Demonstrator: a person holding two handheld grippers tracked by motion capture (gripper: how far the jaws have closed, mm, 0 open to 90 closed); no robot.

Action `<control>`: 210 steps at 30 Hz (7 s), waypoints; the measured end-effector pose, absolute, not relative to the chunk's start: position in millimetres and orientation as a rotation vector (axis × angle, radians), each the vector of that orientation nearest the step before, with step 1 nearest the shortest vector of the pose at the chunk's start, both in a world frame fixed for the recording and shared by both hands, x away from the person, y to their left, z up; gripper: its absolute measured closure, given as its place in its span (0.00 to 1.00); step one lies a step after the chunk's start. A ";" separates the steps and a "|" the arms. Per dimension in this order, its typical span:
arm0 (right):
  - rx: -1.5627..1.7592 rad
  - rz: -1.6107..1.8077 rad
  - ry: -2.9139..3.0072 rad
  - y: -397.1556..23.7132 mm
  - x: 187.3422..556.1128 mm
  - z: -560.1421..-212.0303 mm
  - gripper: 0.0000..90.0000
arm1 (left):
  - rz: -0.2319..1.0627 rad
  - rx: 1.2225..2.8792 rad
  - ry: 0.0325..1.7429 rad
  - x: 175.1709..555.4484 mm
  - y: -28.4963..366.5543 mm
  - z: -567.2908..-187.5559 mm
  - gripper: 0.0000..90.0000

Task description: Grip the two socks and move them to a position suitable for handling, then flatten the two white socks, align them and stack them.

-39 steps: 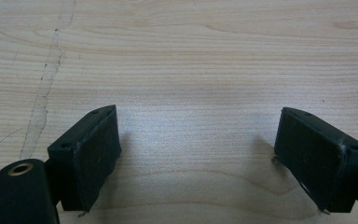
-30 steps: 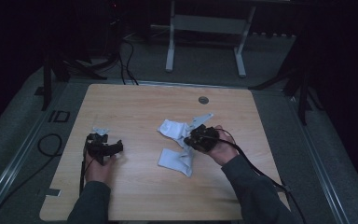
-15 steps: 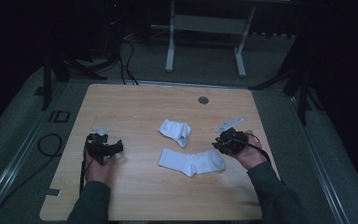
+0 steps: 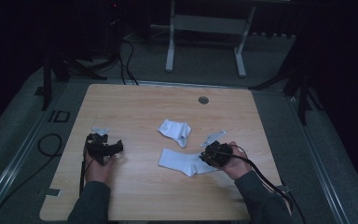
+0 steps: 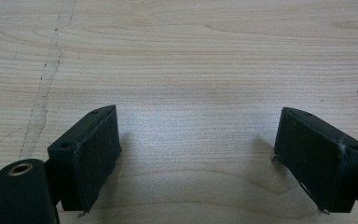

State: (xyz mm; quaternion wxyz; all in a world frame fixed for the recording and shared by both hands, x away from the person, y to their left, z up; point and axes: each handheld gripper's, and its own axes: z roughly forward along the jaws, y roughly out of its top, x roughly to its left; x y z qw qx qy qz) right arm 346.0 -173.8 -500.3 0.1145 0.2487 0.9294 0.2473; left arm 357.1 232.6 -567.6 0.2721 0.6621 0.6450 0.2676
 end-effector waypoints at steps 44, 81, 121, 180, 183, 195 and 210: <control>0.678 0.882 2.670 -112.4 370.2 -503.3 0.85 | 0.720 1.782 1.737 357.0 232.5 -567.6 0.16; 0.896 0.778 2.524 -139.2 422.8 -498.7 0.95 | 0.720 1.782 1.736 356.9 232.4 -567.6 0.16; 0.872 0.675 2.665 -71.0 442.7 -526.9 0.68 | 0.720 1.782 1.735 356.9 232.3 -567.7 0.16; 1.041 0.689 2.403 -204.7 442.1 -457.5 0.66 | 0.720 1.782 1.735 356.8 232.3 -567.7 0.16; 1.017 0.685 2.423 -198.2 441.8 -456.7 0.65 | 0.720 1.782 1.735 356.9 232.3 -567.6 0.16; 0.937 0.699 2.462 -181.6 441.5 -449.8 0.62 | 0.720 1.782 1.735 356.9 232.3 -567.7 0.16; 0.760 0.690 2.557 -152.1 440.8 -448.9 0.61 | 0.721 1.778 1.736 357.0 232.1 -567.8 0.16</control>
